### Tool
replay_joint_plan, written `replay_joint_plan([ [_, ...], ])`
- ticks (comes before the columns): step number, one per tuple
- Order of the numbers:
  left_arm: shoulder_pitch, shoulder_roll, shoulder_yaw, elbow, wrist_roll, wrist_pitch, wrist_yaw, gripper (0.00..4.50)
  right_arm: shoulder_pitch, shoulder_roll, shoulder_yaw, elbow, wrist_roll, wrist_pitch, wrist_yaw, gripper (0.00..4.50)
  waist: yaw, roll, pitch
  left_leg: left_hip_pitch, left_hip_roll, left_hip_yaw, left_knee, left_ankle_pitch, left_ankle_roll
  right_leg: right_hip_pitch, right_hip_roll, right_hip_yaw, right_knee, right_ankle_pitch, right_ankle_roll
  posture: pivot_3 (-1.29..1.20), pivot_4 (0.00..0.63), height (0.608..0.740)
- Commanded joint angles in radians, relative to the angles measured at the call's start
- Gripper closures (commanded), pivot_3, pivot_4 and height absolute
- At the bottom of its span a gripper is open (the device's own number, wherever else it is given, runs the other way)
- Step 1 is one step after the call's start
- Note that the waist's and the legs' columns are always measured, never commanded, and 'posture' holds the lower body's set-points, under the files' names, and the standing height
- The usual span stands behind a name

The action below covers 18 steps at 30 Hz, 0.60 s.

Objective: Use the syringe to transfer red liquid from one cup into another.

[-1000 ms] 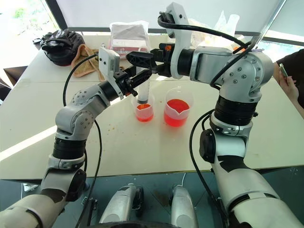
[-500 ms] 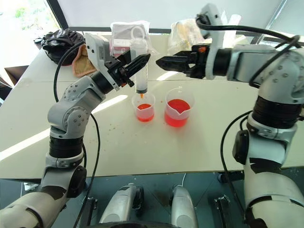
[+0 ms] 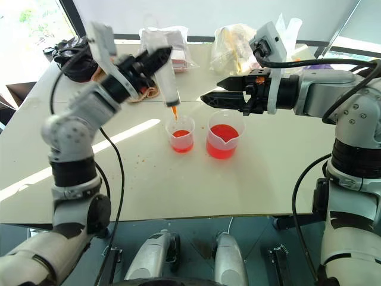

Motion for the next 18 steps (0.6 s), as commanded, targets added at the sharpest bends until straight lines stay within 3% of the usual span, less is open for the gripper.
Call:
replay_joint_plan([
  [1, -0.066, 0.054, 0.095, 0.095, -0.060, 0.137, 0.128, 3.04, -0.005, -0.003, -0.015, -0.032, 0.006, -0.020, -0.014, 0.52, 0.000, 0.000, 0.000, 0.000, 0.000, 0.000, 0.000, 0.000, 0.000, 0.000, 0.000, 0.000, 0.000, 0.000, 0.000, 0.00, 0.150, 0.740],
  [4, -0.122, 0.126, 0.156, 0.282, -0.040, 0.293, 0.242, 3.04, 0.004, 0.009, -0.024, -0.038, 0.016, -0.012, -0.032, 0.52, -0.001, 0.000, 0.000, 0.000, -0.001, 0.000, 0.000, 0.000, 0.000, 0.000, 0.000, 0.000, 0.001, 0.000, 0.000, 0.00, 0.150, 0.740],
  [9, -0.167, 0.187, 0.126, 0.459, -0.001, 0.485, 0.242, 3.04, 0.018, 0.018, -0.036, -0.054, 0.027, 0.001, -0.059, 0.52, 0.003, 0.000, 0.000, 0.001, -0.001, 0.001, 0.000, 0.000, -0.001, 0.000, 0.000, 0.000, 0.002, 0.000, 0.000, 0.00, 0.150, 0.740],
  [18, -0.155, 0.167, 0.004, 0.548, 0.106, 0.529, 0.154, 3.04, 0.031, 0.000, -0.043, -0.125, 0.093, 0.059, -0.075, 0.52, 0.000, -0.001, 0.000, 0.000, -0.002, 0.001, -0.001, 0.001, -0.002, 0.000, 0.000, 0.000, 0.001, 0.000, 0.000, 0.00, 0.150, 0.740],
])
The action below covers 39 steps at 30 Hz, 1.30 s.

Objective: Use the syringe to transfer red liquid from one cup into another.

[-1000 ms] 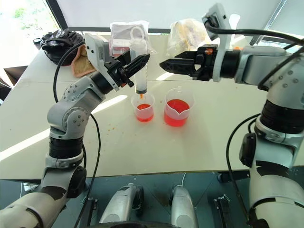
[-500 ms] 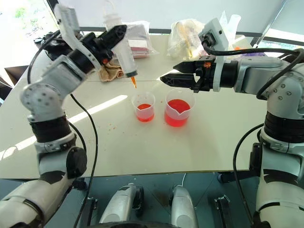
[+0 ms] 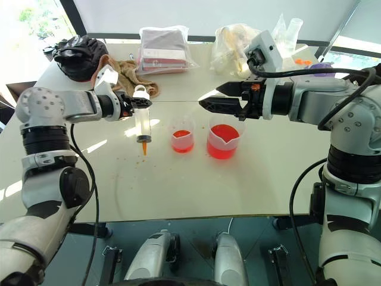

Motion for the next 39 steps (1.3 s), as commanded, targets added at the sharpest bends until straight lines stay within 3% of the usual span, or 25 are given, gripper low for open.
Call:
replay_joint_plan([
  [1, -0.013, 0.004, -0.040, 0.011, 0.044, -0.001, -0.044, 3.04, -0.002, -0.023, -0.028, -0.081, 0.065, 0.038, 0.009, 0.52, 0.000, 0.000, 0.000, 0.000, 0.000, 0.000, 0.000, 0.000, 0.000, 0.000, 0.000, 0.000, 0.000, 0.000, 0.000, 0.00, 0.150, 0.740],
  [12, 0.012, 0.000, -0.086, 0.041, 0.148, -0.012, -0.130, 3.04, 0.028, -0.081, 0.023, -0.160, 0.120, 0.051, 0.035, 0.52, 0.002, 0.000, 0.000, 0.000, 0.001, 0.000, -0.001, 0.000, -0.001, -0.001, -0.001, 0.000, 0.000, 0.000, 0.000, 0.00, 0.150, 0.740],
  [14, 0.020, -0.003, -0.088, 0.041, 0.161, -0.015, -0.140, 2.02, 0.042, -0.113, 0.057, -0.175, 0.095, 0.024, 0.054, 0.46, 0.002, 0.000, 0.000, 0.000, 0.001, 0.000, -0.001, 0.000, -0.001, -0.001, -0.001, 0.000, 0.000, 0.000, 0.000, 0.00, 0.150, 0.740],
  [19, 0.029, -0.003, -0.086, 0.020, 0.181, -0.009, -0.164, 0.03, 0.073, -0.174, 0.123, -0.187, 0.037, -0.047, 0.096, 0.46, 0.001, 0.000, 0.000, 0.000, 0.001, 0.000, -0.001, 0.000, -0.001, -0.001, -0.001, 0.000, -0.001, 0.000, 0.000, 0.00, 0.150, 0.740],
  [29, 0.117, 0.057, -0.109, -0.236, 0.171, -0.071, -0.268, 0.03, 0.105, -0.236, 0.178, -0.166, -0.032, -0.135, 0.170, 0.46, 0.000, 0.000, 0.000, 0.000, 0.002, 0.000, -0.001, 0.000, -0.001, -0.002, -0.002, 0.000, -0.001, 0.000, -0.001, 0.00, 0.150, 0.740],
  [34, 0.198, 0.144, -0.136, -0.441, 0.158, -0.185, -0.390, 0.03, 0.116, -0.276, 0.220, -0.139, -0.100, -0.208, 0.227, 0.46, 0.001, 0.000, 0.000, 0.000, 0.002, 0.001, -0.001, 0.000, -0.001, -0.002, -0.003, 0.000, -0.001, 0.000, -0.003, 0.00, 0.150, 0.740],
  [39, 0.351, 0.310, -0.139, -0.697, 0.135, -0.272, -0.524, 0.03, 0.118, -0.318, 0.267, -0.108, -0.178, -0.294, 0.309, 0.46, -0.004, 0.000, 0.000, -0.001, 0.002, 0.002, -0.002, 0.000, -0.001, -0.004, -0.005, 0.001, -0.002, -0.001, -0.006, 0.00, 0.150, 0.740],
])
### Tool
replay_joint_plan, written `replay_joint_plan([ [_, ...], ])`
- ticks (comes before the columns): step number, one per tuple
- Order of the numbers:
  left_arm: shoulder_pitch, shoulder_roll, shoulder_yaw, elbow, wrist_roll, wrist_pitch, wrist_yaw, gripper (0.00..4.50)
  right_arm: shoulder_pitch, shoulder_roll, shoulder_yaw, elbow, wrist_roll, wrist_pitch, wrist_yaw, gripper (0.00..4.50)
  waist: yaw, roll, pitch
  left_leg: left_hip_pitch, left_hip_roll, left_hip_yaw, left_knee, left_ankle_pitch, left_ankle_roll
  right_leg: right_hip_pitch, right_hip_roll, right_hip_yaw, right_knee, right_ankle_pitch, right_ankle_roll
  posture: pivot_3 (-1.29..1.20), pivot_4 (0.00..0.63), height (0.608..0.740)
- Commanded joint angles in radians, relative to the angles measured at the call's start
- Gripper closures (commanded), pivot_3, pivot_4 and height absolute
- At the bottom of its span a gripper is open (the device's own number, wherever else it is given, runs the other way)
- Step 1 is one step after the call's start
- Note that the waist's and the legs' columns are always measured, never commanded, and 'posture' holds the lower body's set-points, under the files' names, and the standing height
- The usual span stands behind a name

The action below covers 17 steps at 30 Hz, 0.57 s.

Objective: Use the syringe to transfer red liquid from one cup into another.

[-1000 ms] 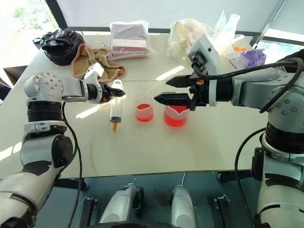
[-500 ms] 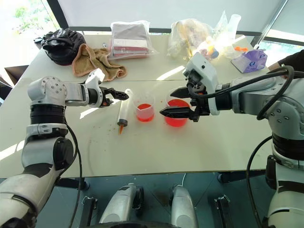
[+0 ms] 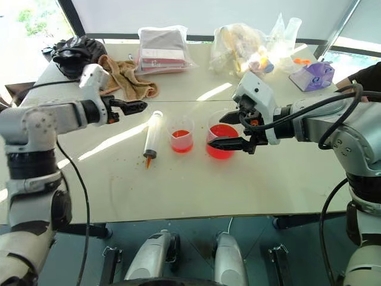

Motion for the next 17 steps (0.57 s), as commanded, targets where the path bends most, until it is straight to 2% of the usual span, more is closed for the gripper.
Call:
replay_joint_plan([
  [1, 0.043, 0.090, 0.016, -0.130, -0.026, -0.054, -0.091, 0.03, -0.015, -0.030, 0.004, 0.016, -0.045, -0.062, 0.057, 0.46, 0.000, 0.000, 0.000, 0.000, 0.000, 0.000, 0.000, 0.000, 0.000, 0.000, 0.000, 0.000, 0.000, 0.000, 0.000, 0.00, 0.150, 0.740],
  [4, 0.104, 0.167, 0.002, -0.169, -0.036, -0.096, -0.179, 0.03, -0.032, -0.026, 0.022, 0.052, -0.077, -0.091, 0.092, 0.46, 0.003, 0.000, 0.000, 0.000, 0.000, 0.000, 0.000, 0.000, 0.000, 0.000, 0.000, 0.000, 0.000, 0.000, -0.001, 0.00, 0.150, 0.740],
  [10, 0.182, 0.260, 0.023, -0.187, -0.049, -0.146, -0.278, 0.03, -0.052, -0.020, 0.050, 0.102, -0.136, -0.140, 0.143, 0.46, 0.004, 0.000, 0.000, -0.001, 0.000, 0.000, 0.000, 0.000, 0.000, 0.000, 0.000, -0.001, -0.001, 0.000, -0.001, 0.00, 0.150, 0.740],
  [17, 0.240, 0.327, 0.042, -0.196, -0.074, -0.176, -0.350, 0.03, -0.077, -0.003, 0.056, 0.144, -0.179, -0.168, 0.177, 0.46, 0.003, 0.001, 0.000, -0.001, 0.000, 0.000, 0.000, 0.000, 0.000, 0.000, 0.001, -0.001, -0.001, 0.000, -0.001, 0.00, 0.150, 0.740],
])
